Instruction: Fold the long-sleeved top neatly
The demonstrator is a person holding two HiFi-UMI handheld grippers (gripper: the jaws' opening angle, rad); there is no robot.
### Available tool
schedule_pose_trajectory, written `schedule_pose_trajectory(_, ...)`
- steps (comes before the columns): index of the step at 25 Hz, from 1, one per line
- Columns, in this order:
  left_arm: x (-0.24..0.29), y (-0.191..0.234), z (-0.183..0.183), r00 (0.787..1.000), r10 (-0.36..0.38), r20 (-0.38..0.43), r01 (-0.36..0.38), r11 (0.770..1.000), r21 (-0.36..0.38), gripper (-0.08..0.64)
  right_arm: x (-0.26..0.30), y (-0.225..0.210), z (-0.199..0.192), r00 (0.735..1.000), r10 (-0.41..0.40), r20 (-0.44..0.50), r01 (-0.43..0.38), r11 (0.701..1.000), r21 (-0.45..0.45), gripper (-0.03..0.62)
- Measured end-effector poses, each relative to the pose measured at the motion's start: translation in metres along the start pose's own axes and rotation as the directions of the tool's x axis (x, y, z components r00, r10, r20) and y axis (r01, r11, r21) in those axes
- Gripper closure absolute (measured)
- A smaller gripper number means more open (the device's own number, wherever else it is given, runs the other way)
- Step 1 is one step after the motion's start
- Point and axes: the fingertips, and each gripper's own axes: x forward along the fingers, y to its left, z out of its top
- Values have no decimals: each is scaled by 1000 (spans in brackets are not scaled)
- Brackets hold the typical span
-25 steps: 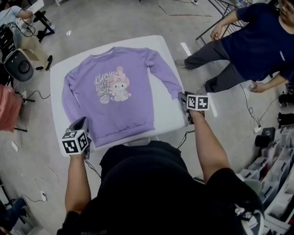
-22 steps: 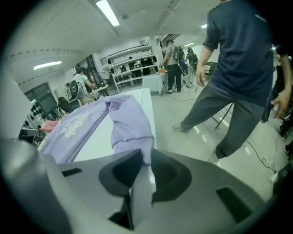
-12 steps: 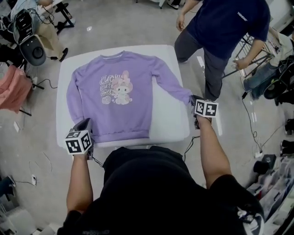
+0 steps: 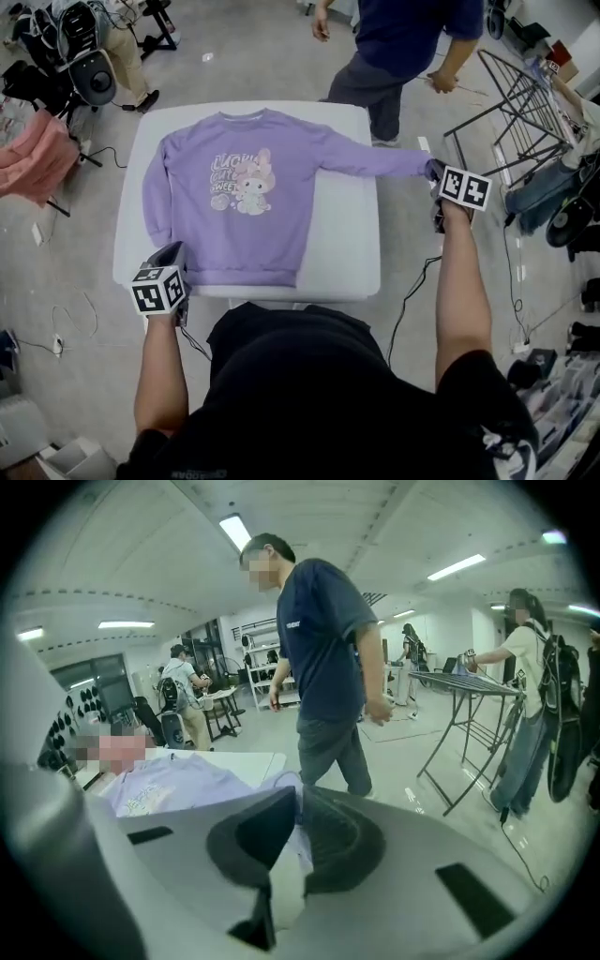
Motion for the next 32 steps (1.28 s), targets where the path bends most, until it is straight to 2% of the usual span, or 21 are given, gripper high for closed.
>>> schedule_pose_trajectory(2, -2, 0, 0, 1000, 7, 8, -7, 1000, -8, 548, -1, 12, 19, 999, 34, 2, -34, 999, -37, 561)
schedule_pose_trajectory(5, -6, 5, 5, 999, 15, 32, -15, 1000, -26, 548, -6, 53, 46, 992, 124, 3, -123, 988, -97, 561)
schedule_pose_trajectory(9, -7, 14, 7, 999, 7, 41, -5, 999, -37, 548, -11, 120, 68, 969, 246, -10, -246, 962, -123, 561)
schedule_pose_trajectory(12, -5, 24, 12, 999, -13, 43, 14, 999, -29, 548, -13, 168, 81, 953, 303, -18, -303, 942, -145, 561)
schedule_pose_trajectory(15, -6, 38, 17, 998, -36, 49, 37, 999, -14, 548, -15, 211, 87, 945, 326, -23, -324, 929, -180, 561)
schedule_pose_trajectory(21, -10, 74, 22, 997, -56, 43, 56, 998, 14, 548, -13, 293, 111, 946, 321, -43, -317, 893, -321, 561)
schedule_pose_trajectory(28, -15, 118, 16, 997, -71, 32, 70, 997, 34, 548, -1, 413, 121, 921, 377, -94, -376, 802, -465, 561)
schedule_pose_trajectory(32, -15, 137, 11, 996, -89, 18, 88, 996, 19, 548, 20, 469, 107, 911, 374, -174, -408, 751, -519, 561)
